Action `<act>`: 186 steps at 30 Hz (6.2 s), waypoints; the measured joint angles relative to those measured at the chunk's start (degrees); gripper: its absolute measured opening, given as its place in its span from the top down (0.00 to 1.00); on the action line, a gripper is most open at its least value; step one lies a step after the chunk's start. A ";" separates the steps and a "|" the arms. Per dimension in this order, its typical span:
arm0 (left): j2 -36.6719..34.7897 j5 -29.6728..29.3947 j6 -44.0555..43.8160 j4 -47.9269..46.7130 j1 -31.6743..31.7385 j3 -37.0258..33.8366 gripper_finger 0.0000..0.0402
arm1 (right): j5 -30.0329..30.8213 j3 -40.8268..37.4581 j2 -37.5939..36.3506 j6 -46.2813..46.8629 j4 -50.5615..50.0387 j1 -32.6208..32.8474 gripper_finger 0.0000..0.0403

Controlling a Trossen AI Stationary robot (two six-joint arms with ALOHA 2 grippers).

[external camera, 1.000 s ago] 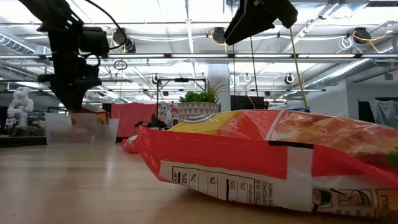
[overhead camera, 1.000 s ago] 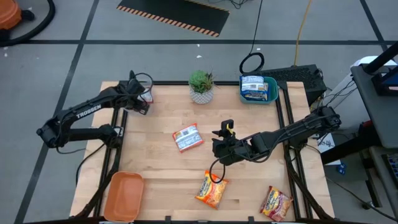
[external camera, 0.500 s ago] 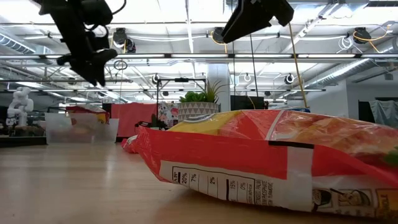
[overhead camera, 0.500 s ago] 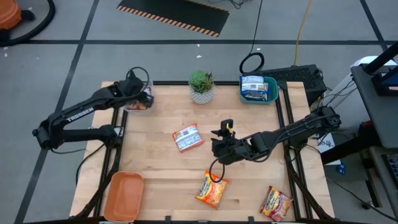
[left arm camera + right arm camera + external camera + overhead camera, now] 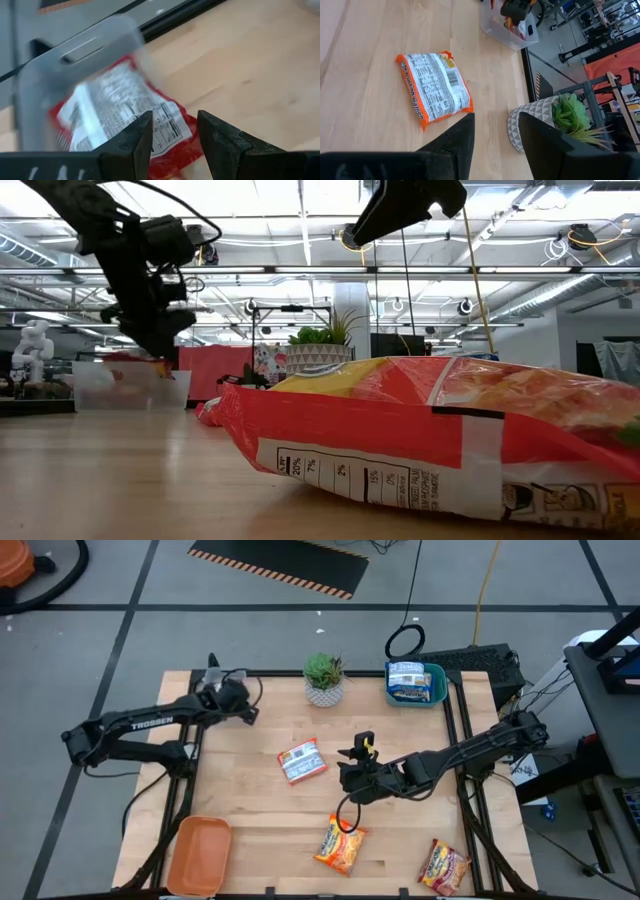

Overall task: Sort Maruchan noodles
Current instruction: Put the left red noodle pack into the transparent bin, then put the top orange noodle pack into the orange bin

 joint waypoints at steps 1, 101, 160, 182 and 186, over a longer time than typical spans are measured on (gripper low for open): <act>-0.02 -1.25 -0.62 -0.93 0.00 -0.16 0.60 | 0.00 0.00 0.00 0.05 -0.06 0.00 0.64; -17.59 1.08 2.95 20.82 0.30 -12.46 0.90 | -9.04 -6.55 0.00 7.63 13.45 0.24 0.64; -27.39 2.98 -0.27 10.63 -49.29 -11.27 0.90 | -26.33 -6.36 24.94 22.14 21.53 -14.89 0.38; -27.39 5.76 -4.65 8.51 -49.29 -11.27 0.90 | -37.32 -6.53 24.13 15.43 22.77 -19.93 0.91; -27.38 5.62 -4.86 8.51 -49.29 -11.27 0.90 | -37.29 -6.95 21.31 11.80 20.44 -19.93 0.98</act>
